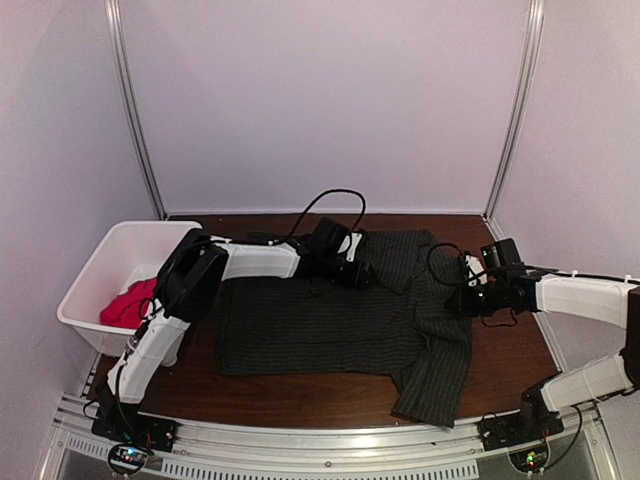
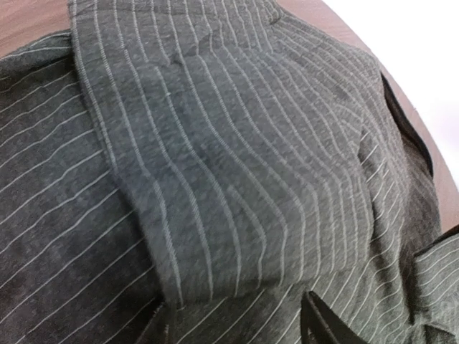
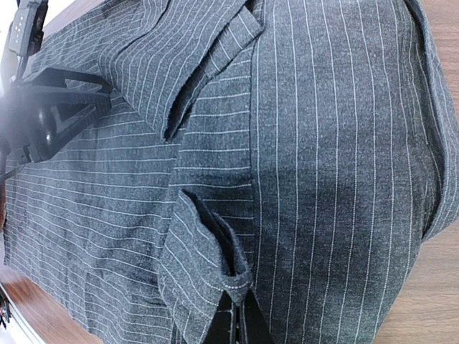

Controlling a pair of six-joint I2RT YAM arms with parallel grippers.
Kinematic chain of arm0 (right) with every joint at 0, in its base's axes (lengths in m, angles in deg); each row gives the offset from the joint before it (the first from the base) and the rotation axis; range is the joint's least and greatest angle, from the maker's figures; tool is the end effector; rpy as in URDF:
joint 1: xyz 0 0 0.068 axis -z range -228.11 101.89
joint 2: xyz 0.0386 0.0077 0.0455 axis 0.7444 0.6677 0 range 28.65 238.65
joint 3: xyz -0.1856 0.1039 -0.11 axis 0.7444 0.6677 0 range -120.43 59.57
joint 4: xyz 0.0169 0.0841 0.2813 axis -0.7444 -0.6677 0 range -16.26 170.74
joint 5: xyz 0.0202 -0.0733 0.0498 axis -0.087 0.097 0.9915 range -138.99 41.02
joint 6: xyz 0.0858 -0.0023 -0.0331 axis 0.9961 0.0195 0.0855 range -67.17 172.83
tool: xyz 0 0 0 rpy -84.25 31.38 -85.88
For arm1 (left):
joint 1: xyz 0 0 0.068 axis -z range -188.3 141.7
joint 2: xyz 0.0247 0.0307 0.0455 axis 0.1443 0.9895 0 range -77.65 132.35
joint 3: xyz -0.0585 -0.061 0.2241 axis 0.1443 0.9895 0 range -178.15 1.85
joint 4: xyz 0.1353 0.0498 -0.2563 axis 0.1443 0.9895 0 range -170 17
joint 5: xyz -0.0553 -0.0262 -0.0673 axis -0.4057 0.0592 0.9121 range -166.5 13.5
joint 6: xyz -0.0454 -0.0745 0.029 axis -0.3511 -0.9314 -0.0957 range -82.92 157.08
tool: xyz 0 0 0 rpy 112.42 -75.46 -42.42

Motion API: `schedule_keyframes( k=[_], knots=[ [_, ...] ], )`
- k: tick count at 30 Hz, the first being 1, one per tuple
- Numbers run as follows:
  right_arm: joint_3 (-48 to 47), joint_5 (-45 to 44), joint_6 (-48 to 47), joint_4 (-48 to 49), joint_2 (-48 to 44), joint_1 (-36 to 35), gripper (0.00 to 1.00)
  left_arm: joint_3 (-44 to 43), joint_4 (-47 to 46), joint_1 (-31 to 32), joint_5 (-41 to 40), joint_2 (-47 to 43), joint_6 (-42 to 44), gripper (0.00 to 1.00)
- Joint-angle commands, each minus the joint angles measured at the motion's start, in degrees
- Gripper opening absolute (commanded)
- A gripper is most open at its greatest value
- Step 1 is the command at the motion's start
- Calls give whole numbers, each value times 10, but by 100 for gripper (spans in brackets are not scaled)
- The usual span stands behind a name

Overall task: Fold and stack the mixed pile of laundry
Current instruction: Fold the flattened shirt at the center of the board.

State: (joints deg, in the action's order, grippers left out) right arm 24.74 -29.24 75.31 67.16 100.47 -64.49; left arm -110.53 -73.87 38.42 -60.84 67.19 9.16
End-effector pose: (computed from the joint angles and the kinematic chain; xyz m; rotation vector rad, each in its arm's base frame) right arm 0.2840 0.1125 0.0940 -0.0228 2.5172 0.7119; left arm 0.3922 -0.4489 0.0504 0.5504 2.3505 -0.9665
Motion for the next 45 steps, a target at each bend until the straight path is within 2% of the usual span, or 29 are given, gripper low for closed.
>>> schedule_keyframes(
  k=[1,3,5,9,14,21,27,28,29,32,34,36,41,43,45],
  knots=[
    [11,8,1,16,0,-4,0,-48,-53,3,32,22,-19,56],
    [12,8,1,16,0,-3,0,-66,-56,2,37,35,-18,49],
    [13,8,0,16,0,-4,0,-87,-58,0,42,52,-20,37],
    [11,3,-1,11,-2,-4,0,-132,-59,-13,54,80,-26,0],
    [15,3,1,12,-5,-3,0,-144,-95,-40,13,65,-15,0],
    [17,-3,4,11,-16,-3,0,-158,-127,-117,-26,46,-70,0],
    [7,1,3,15,-14,-3,0,-198,-86,-137,-36,77,-72,0],
    [3,3,2,13,-14,-3,0,-192,-81,-140,-35,77,-76,1],
    [-1,5,2,11,-15,-3,0,-183,-79,-144,-31,73,-78,6],
    [-12,8,-2,6,-23,-3,0,-137,-75,-148,-33,32,-57,34],
    [-22,9,-4,3,-30,-3,0,-108,-67,-146,-40,-15,-26,45],
    [-34,9,-8,-3,-38,-3,0,-95,-12,-142,-60,-60,12,53],
    [-79,6,-23,-28,-62,-3,0,-35,113,-126,-128,-188,82,58],
    [-99,14,-30,-41,-76,-3,0,53,122,-122,-120,-264,91,58],
    [-116,22,-32,-44,-92,-2,0,193,109,-111,-115,-353,92,60]
  ],
)
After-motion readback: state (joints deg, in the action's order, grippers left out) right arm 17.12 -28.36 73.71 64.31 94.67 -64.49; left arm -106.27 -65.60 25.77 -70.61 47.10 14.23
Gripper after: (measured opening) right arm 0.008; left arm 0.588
